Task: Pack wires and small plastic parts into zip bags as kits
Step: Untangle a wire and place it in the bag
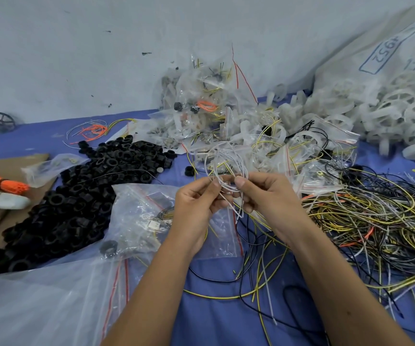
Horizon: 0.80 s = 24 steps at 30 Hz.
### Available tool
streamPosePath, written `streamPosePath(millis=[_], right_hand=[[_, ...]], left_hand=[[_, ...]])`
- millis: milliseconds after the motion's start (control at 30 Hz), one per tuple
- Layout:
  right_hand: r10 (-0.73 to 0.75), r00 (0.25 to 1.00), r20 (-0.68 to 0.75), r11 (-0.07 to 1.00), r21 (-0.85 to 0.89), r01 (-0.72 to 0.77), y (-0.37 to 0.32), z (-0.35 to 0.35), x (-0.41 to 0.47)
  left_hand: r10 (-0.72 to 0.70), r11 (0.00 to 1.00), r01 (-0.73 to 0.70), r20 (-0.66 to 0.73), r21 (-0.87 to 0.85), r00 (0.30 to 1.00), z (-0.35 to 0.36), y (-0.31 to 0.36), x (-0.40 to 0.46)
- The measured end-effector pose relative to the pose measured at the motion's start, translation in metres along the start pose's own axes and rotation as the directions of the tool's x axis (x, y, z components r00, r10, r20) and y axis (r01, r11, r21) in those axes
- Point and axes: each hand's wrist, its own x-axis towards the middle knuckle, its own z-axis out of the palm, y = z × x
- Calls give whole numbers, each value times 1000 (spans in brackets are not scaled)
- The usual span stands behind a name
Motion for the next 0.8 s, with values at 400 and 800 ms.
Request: streamPosePath(millis=[400,800], right_hand=[[154,987,51,988,22,-155,-2,-2,-3],[63,914,-400,998,47,-48,0,-10,4]], left_hand=[[-67,980,60,-31,-187,997,4,-1,0],[289,398,-75,-47,914,956,3,-17,-4]])
